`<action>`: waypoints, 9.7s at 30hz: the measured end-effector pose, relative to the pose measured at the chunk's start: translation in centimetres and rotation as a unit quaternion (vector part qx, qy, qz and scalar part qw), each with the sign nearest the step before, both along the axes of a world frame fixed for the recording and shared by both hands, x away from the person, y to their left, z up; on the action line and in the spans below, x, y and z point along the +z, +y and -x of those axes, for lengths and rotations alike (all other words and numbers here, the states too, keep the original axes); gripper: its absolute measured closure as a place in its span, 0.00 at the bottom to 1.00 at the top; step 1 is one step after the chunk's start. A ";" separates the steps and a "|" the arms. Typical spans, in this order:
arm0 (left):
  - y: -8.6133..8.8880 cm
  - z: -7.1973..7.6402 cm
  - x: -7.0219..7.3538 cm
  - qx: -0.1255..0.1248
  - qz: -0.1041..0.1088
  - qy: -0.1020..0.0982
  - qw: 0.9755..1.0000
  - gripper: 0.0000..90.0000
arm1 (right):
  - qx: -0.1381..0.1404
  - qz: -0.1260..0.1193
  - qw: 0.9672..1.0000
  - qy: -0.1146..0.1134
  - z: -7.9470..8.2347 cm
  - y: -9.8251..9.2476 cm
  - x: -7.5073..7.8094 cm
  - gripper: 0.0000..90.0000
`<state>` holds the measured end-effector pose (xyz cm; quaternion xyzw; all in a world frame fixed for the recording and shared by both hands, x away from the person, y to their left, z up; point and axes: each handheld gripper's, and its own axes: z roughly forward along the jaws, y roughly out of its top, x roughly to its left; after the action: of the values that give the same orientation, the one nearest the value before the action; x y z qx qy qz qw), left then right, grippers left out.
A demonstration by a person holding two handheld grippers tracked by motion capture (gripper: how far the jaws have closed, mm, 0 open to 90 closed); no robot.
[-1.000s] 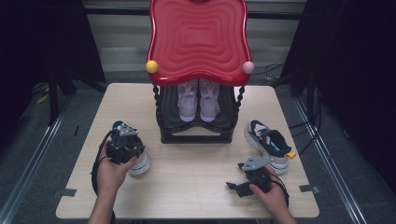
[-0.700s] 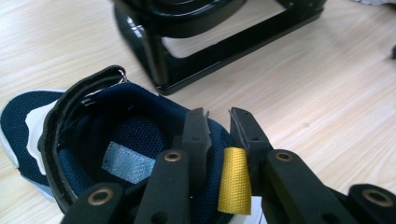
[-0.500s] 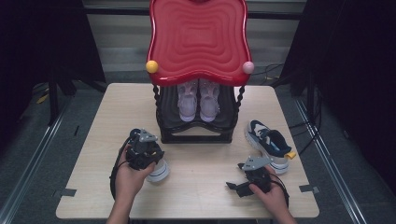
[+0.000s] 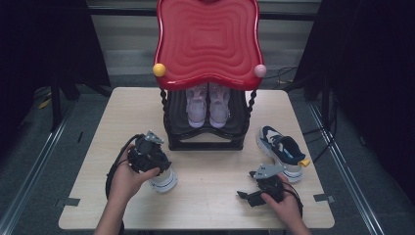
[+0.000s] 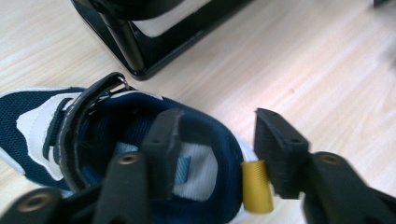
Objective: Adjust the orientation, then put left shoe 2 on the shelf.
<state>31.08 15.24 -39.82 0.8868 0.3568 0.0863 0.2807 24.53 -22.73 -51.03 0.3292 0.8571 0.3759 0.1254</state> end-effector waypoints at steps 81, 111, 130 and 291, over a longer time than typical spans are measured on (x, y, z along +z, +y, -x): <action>-3.9 -4.3 -2.4 -0.142 -0.196 0.245 0.939 0.81 | 0.003 -0.002 1.000 0.001 -0.1 0.0 0.0 0.15; -2.9 -3.7 1.4 -0.148 -0.193 0.230 0.942 0.82 | 0.005 -0.001 1.000 0.000 -0.1 0.0 0.0 0.15; -2.7 -3.6 6.3 -0.156 -0.201 0.211 0.944 0.82 | 0.005 -0.002 1.000 0.000 -0.1 0.0 0.0 0.15; -17.5 -11.9 28.7 -0.266 -0.344 -0.082 0.897 0.79 | 0.006 0.001 1.000 0.002 -0.1 0.0 0.0 0.15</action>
<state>43.01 -2.28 -11.17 0.9795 0.0315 0.1989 -0.0015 24.62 -22.69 -51.02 0.3246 0.8598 0.3751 0.1216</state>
